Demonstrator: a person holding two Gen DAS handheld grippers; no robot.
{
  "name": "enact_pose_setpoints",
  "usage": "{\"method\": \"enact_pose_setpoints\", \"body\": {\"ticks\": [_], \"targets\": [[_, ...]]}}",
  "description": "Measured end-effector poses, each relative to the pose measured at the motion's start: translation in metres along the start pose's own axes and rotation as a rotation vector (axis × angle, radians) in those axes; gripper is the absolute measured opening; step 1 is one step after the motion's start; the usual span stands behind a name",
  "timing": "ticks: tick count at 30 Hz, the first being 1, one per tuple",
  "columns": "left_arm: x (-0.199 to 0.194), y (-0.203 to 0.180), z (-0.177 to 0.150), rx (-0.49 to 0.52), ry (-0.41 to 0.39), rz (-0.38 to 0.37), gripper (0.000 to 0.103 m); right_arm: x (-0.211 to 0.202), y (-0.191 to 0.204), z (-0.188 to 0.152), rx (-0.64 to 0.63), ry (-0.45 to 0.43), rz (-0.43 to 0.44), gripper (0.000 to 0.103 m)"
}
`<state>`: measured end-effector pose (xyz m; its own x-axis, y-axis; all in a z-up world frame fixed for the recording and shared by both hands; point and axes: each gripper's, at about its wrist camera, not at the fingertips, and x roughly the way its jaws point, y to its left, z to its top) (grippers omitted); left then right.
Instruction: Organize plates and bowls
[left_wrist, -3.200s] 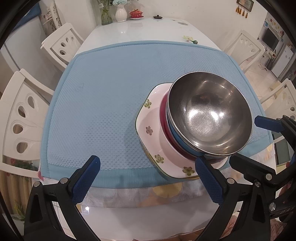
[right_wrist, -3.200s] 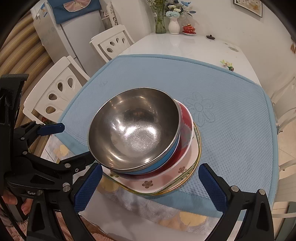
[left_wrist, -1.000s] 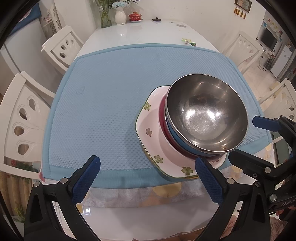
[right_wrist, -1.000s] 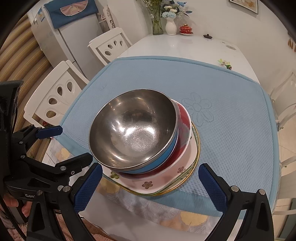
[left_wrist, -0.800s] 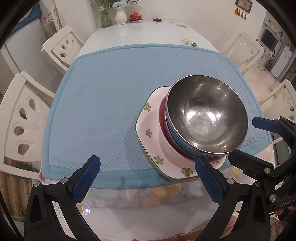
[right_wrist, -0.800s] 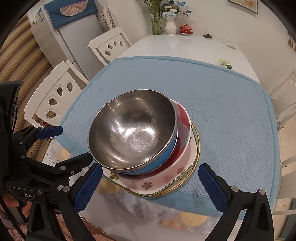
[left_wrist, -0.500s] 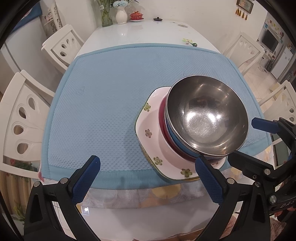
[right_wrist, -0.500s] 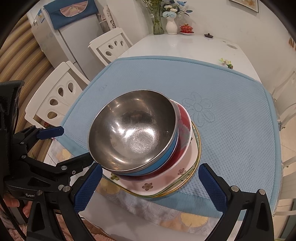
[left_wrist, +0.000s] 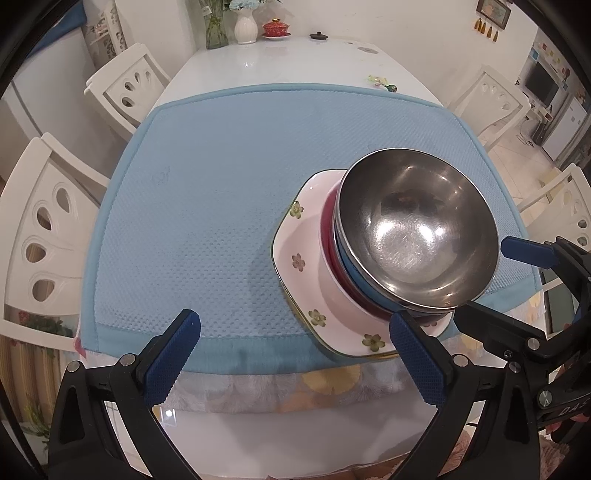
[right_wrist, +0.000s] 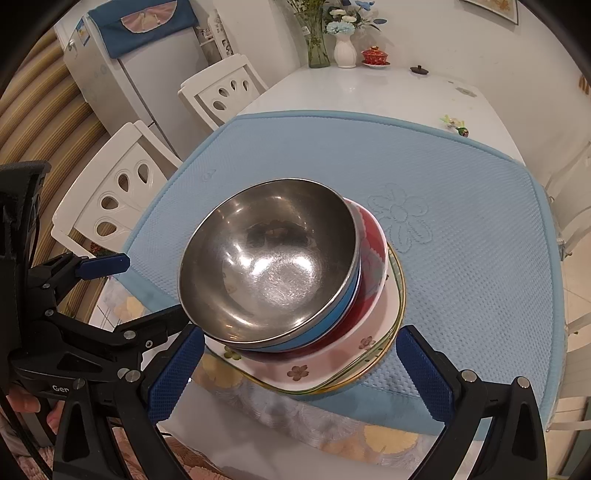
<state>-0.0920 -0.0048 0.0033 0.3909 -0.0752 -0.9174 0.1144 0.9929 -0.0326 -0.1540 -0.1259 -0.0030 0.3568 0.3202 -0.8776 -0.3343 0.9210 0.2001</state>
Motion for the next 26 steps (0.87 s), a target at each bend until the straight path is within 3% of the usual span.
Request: {"method": "enact_pose_setpoints", "body": {"ticks": [26], "targets": [[-0.001, 0.013, -0.003, -0.019, -0.007, -0.024, 0.102, -0.001, -0.003, -0.002, 0.014, 0.002, -0.012, 0.103]]}}
